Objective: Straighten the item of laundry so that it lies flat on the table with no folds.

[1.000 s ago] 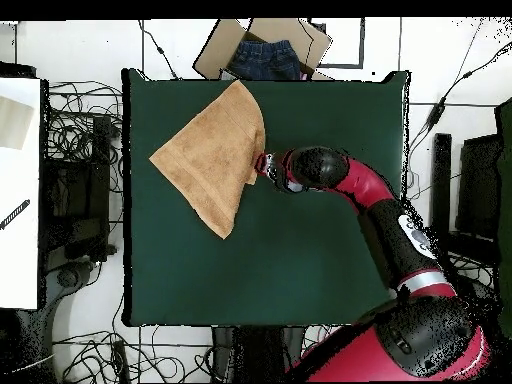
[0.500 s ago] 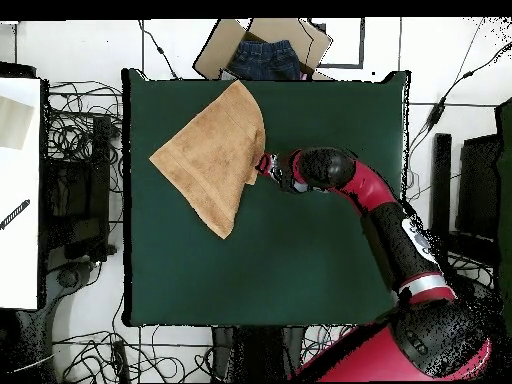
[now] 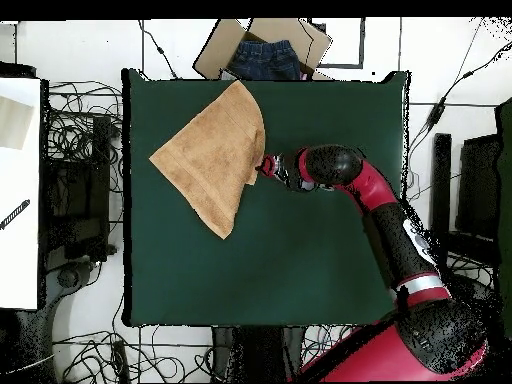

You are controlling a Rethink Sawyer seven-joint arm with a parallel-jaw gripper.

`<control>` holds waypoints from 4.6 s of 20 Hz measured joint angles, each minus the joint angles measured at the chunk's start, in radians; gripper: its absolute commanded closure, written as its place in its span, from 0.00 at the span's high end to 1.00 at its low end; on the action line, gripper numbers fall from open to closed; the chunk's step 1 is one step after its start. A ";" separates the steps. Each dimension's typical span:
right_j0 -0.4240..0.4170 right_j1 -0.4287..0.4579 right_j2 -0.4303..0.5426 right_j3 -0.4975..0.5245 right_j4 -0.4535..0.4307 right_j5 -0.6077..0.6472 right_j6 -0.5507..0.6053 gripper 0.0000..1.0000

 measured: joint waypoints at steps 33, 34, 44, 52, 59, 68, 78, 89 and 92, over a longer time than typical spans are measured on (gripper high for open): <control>0.260 -0.198 -0.188 -0.028 -0.131 -0.016 -0.072 0.00; 0.275 -0.215 -0.207 -0.014 -0.131 -0.041 -0.047 0.00; 0.303 -0.350 -0.288 0.097 -0.123 -0.100 0.046 0.00; 0.211 -0.396 -0.291 0.109 -0.123 -0.100 0.046 0.00; 0.176 -0.387 -0.301 0.109 -0.123 -0.100 0.046 0.00; 0.221 -0.382 -0.335 0.112 -0.123 -0.125 0.046 0.00; 0.276 -0.396 -0.346 0.123 -0.099 -0.134 0.046 0.00; 0.337 -0.437 -0.360 0.153 -0.040 -0.140 0.046 0.00; 0.354 -0.438 -0.375 0.155 -0.033 -0.161 0.046 0.00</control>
